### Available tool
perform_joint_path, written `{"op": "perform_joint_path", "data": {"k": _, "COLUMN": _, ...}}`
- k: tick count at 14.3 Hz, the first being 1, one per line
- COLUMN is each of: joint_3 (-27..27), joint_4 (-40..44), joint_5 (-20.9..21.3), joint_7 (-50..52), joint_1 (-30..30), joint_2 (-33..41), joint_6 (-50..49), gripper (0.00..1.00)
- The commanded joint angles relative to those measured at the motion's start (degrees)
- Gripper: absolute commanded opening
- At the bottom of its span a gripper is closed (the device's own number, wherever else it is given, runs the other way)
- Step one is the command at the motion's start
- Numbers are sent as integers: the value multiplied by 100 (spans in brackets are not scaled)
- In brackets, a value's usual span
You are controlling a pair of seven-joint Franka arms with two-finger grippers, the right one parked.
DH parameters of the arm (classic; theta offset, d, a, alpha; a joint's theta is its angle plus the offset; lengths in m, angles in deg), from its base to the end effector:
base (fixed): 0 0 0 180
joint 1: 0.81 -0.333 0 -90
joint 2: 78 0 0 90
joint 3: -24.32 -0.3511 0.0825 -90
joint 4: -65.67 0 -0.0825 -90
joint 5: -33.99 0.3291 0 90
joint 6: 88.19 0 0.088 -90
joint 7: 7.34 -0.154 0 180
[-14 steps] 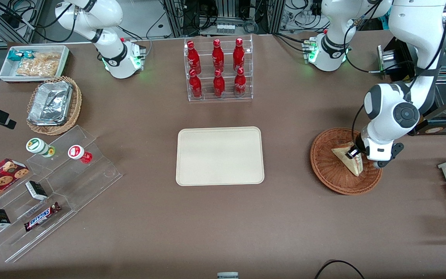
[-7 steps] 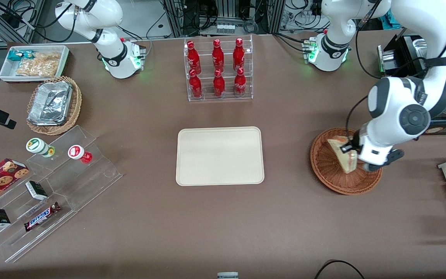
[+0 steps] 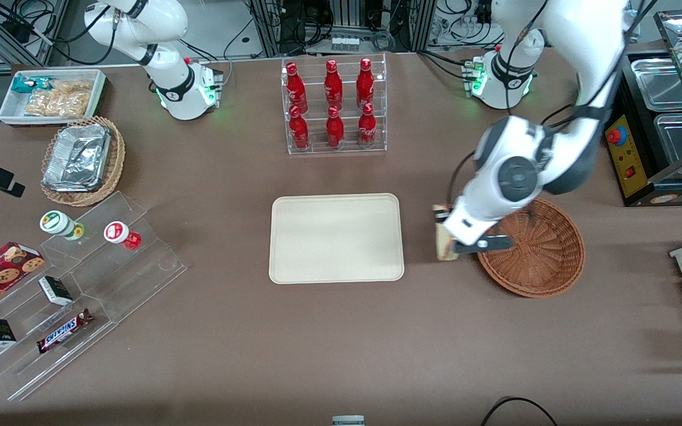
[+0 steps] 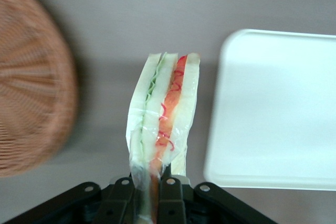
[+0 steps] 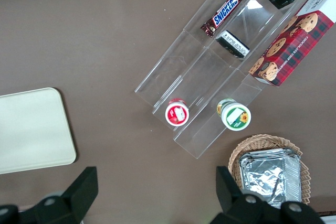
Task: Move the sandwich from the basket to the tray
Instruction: 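Lift the sandwich and carry it with the left gripper over the tray, then lower the sandwich onto the tray and open the left gripper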
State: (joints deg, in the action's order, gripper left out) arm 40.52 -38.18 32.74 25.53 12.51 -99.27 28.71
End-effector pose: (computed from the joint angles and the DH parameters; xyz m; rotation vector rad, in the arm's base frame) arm 0.5148 -0.2795 0.3515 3.0907 0.1258 -0.2689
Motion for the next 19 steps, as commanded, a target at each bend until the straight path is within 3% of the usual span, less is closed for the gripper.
{"op": "perform_joint_path", "data": {"k": 1, "joint_3": -64, "joint_4": 978, "joint_5": 141, "joint_7": 866, "joint_1": 696, "joint_2": -789, "joint_6": -97, "gripper": 0}}
{"op": "perform_joint_path", "data": {"k": 4, "joint_3": -55, "joint_4": 1585, "joint_5": 669, "joint_7": 1887, "joint_1": 1251, "joint_2": -1326, "joint_6": -70, "gripper": 0}}
{"op": "perform_joint_path", "data": {"k": 8, "joint_3": -55, "joint_4": 2464, "joint_5": 687, "joint_7": 2390, "joint_1": 1823, "joint_2": -2038, "joint_6": -70, "gripper": 0}}
{"op": "perform_joint_path", "data": {"k": 13, "joint_3": -73, "joint_4": 2677, "joint_5": 1091, "joint_7": 2786, "joint_1": 2210, "joint_2": -2487, "joint_6": 255, "gripper": 0}}
{"op": "perform_joint_path", "data": {"k": 16, "joint_3": -46, "joint_4": 2677, "joint_5": 1100, "joint_7": 2760, "joint_1": 2228, "joint_2": -2593, "joint_6": 325, "gripper": 0}}
{"op": "perform_joint_path", "data": {"k": 17, "joint_3": -38, "joint_4": 2668, "joint_5": 1092, "joint_7": 2743, "joint_1": 2228, "joint_2": -2602, "joint_6": 377, "gripper": 9}}
{"op": "perform_joint_path", "data": {"k": 18, "joint_3": -38, "joint_4": 2668, "joint_5": 1092, "joint_7": 2716, "joint_1": 2228, "joint_2": -2611, "joint_6": 421, "gripper": 58}}
{"op": "perform_joint_path", "data": {"k": 19, "joint_3": -38, "joint_4": 2642, "joint_5": 1100, "joint_7": 2716, "joint_1": 2228, "joint_2": -2602, "joint_6": 422, "gripper": 100}}
